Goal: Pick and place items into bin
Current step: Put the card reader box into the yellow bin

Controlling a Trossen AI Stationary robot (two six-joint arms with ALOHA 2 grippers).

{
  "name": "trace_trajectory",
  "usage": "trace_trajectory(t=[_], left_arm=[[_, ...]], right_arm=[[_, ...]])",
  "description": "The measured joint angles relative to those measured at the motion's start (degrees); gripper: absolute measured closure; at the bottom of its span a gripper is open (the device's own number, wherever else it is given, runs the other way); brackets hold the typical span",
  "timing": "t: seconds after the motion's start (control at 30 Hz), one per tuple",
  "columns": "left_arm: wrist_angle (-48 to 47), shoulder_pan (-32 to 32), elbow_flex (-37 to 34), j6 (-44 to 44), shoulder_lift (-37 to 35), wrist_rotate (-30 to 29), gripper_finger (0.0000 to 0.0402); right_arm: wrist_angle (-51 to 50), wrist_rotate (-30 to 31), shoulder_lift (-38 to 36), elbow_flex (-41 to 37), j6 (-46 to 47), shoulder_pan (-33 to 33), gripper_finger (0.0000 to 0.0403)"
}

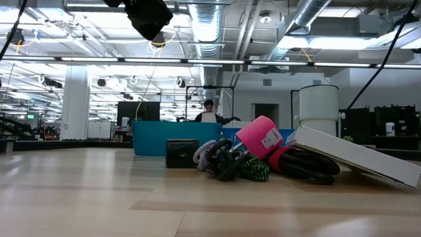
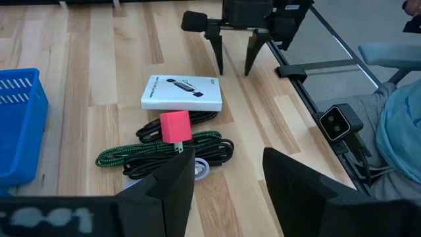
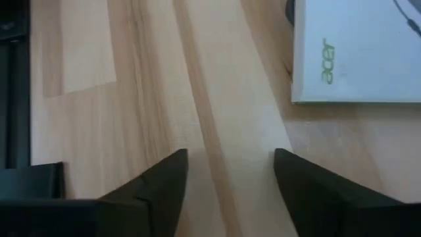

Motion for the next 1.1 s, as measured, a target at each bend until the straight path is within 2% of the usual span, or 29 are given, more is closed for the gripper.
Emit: trace_trajectory(t=[0.1,0.2,0.57,0.93,1.1], left_arm=[[0.00,-0.01,0.00,0.04,0.00,0.00,0.0233],[0.04,-0.02,0.00,0.09,0.00,-0.79,0.0233],[0.04,-0.01,0.00,0.09,0.02,-2.71,0.0233],[0.02,0.01,0.00,0.07,0.02,-2.82,0.0233],[0.02,0.01,0.00,0.43,0.02,-2.80,0.0233]], right_arm=[[0.10,-0.19,0.09,0.51,-0.57,-0.10,0.0152],[-0.21,-0.31,0.24,1.20,-3.02,-0.27,0.0145],[-3.36,-0.27,0.28,2.66,-4.45,-0.31,0.0171],[-22.32,-0.25,0.28,14.97,-11.12,-2.91,0.0173],[-28.45,-0.44,0.26,16.72,-13.82,-5.01,0.0173]])
